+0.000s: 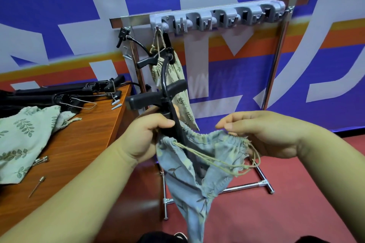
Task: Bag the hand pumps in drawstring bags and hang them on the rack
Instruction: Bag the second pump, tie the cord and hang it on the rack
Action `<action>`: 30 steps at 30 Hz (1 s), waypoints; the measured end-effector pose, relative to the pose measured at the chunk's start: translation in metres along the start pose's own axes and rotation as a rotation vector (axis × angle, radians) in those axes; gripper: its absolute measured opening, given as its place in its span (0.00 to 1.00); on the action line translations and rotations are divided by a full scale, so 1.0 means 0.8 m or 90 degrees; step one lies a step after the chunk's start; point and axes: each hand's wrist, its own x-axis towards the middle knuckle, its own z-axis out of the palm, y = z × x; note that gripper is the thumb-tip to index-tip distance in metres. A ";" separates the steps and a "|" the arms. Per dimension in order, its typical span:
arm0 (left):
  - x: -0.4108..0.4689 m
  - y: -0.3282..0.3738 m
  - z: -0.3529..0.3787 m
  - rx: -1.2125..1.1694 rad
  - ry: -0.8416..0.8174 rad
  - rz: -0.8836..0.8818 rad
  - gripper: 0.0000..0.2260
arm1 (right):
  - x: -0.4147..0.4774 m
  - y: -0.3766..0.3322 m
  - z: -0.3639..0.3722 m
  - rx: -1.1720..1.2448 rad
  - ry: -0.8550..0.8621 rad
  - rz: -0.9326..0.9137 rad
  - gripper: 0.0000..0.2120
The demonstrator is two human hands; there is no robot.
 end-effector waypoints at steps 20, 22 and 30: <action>0.000 0.002 0.006 -0.032 -0.043 -0.004 0.22 | 0.044 -0.016 0.065 -0.329 0.187 -0.305 0.13; -0.001 0.001 0.006 -0.036 -0.055 -0.003 0.20 | 0.056 -0.014 0.070 -0.363 0.212 -0.329 0.13; -0.001 0.002 0.013 -0.030 0.042 0.036 0.11 | 0.052 -0.017 0.045 -0.491 0.259 -0.279 0.06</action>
